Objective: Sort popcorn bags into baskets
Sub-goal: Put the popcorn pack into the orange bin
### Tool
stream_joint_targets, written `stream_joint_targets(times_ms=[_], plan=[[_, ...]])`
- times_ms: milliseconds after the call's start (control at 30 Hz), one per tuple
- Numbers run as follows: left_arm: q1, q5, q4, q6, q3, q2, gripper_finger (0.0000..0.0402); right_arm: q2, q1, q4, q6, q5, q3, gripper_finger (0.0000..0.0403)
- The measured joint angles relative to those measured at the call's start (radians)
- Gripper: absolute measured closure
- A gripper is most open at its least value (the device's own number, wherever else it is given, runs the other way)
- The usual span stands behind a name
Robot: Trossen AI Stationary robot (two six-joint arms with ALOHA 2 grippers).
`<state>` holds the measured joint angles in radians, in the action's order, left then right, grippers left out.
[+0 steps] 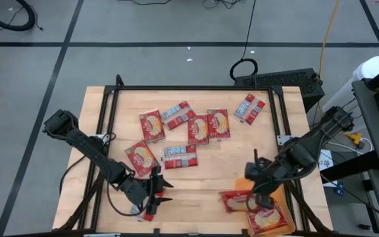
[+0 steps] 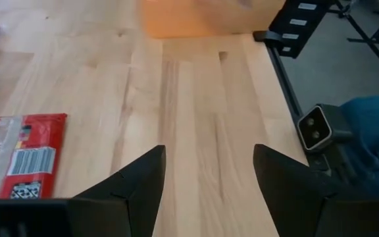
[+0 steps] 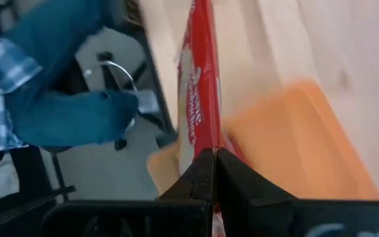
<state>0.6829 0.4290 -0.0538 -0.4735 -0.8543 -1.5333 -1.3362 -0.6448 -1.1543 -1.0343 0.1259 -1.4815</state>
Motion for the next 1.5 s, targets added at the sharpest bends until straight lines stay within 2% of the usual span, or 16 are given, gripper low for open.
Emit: stream_joint_targets(times_ms=[133, 267, 367, 500, 767, 900, 1233, 1500], plan=[[0.009, 0.001, 0.0, 0.0, 0.0, 0.0, 0.0167, 0.046, -0.021, -0.158, -0.143, 0.059, 0.0, 0.0403], [0.01, 0.013, 0.0, 0.0, 0.0, 0.0, 0.0167, 0.084, -0.038, -0.299, -0.264, 0.068, 0.0, 0.0403], [0.01, 0.027, 0.0, 0.001, 0.0, 0.0, 0.0167, 0.094, -0.044, -0.337, -0.306, 0.062, 0.005, 0.0403], [0.01, 0.028, 0.0, 0.008, 0.0, 0.0, 0.0167, 0.099, -0.044, -0.313, -0.314, 0.064, 0.051, 0.0403], [0.01, 0.028, 0.0, 0.019, 0.0, 0.0, 0.0167, 0.099, -0.006, -0.2, -0.266, 0.16, 0.186, 0.0403], [0.01, 0.028, 0.0, 0.019, 0.0, 0.0, 0.0167, 0.099, 0.021, -0.128, -0.217, 0.168, 0.25, 0.0403], [0.01, 0.027, 0.0, 0.02, 0.0, 0.0, 0.0167, 0.1, 0.091, -0.102, -0.104, 0.204, 0.38, 0.0401], [0.01, 0.027, 0.0, 0.034, 0.001, 0.0, 0.0167, 0.1, 0.128, -0.093, -0.097, 0.164, 0.429, 0.036]])
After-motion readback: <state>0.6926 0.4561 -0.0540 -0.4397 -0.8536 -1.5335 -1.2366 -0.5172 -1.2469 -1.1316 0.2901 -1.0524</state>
